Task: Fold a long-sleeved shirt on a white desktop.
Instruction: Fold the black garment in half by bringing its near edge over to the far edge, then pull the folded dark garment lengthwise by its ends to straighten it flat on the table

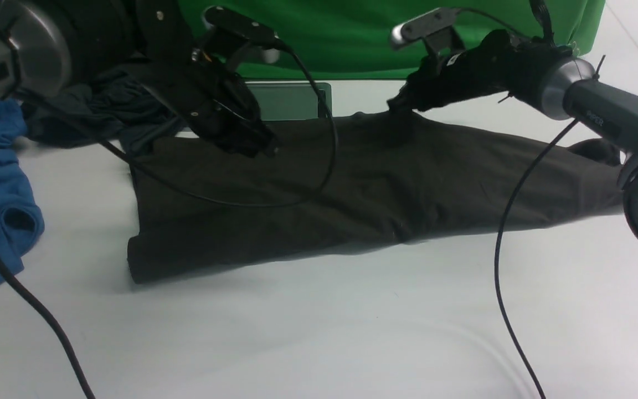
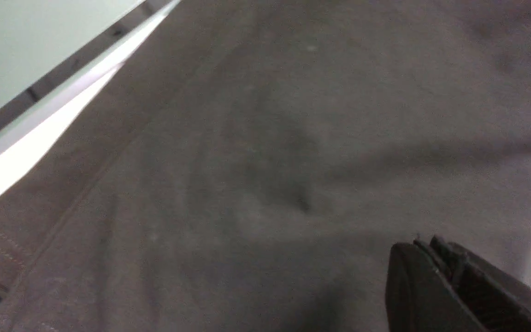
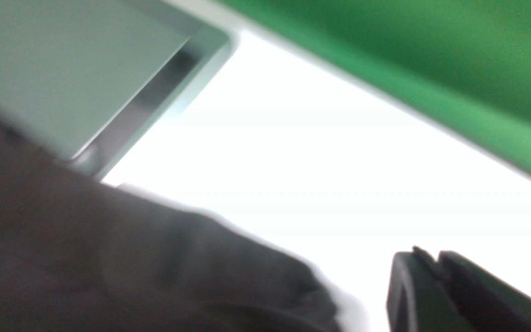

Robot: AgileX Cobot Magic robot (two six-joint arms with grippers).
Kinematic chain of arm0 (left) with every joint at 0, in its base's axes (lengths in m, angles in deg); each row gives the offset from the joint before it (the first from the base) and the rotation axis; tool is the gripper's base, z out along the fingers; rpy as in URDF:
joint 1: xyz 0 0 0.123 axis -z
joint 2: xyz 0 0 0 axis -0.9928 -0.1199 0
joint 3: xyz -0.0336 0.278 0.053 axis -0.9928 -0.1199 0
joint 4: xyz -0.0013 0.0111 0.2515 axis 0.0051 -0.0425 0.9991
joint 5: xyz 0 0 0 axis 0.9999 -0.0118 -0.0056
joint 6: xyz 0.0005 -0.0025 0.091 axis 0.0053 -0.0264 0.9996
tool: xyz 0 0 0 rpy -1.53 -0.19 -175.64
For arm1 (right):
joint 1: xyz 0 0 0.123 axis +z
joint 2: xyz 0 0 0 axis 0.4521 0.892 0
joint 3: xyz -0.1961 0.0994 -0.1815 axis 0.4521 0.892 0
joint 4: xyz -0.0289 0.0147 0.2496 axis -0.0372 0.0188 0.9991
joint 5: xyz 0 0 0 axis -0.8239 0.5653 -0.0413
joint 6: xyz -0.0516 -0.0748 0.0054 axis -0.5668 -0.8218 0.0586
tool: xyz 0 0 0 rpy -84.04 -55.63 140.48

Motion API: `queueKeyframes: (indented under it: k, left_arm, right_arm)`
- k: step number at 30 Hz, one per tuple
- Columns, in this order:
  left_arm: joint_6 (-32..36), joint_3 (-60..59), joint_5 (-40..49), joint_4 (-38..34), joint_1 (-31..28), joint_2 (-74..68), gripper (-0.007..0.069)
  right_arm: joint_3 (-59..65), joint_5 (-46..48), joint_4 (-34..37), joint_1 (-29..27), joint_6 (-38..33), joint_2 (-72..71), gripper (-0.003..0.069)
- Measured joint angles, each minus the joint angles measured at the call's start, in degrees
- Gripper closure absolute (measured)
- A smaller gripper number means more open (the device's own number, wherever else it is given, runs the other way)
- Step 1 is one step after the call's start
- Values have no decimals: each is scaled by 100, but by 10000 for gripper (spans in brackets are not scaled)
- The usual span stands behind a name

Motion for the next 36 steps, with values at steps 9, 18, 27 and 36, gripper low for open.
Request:
queueKeyframes:
  k: [9, 18, 27, 36]
  left_arm:
    - [-11, -969, -557, 11, 62, 1077, 608]
    - [-5, -3171, -981, -396, 62, 2948, 608]
    - [-5, -3891, -1450, -509, 62, 3410, 608]
    - [58, -3905, -1629, -768, 62, 3415, 608]
  right_arm:
    - [52, 2846, -897, -1208, 700, -1205, 494]
    - [2239, 3903, -1063, -2462, 994, -2658, 323]
    - [3589, 2716, -1007, -2535, 1737, -2791, 102]
    - [3657, 2185, -245, -2535, 1463, -2561, 173]
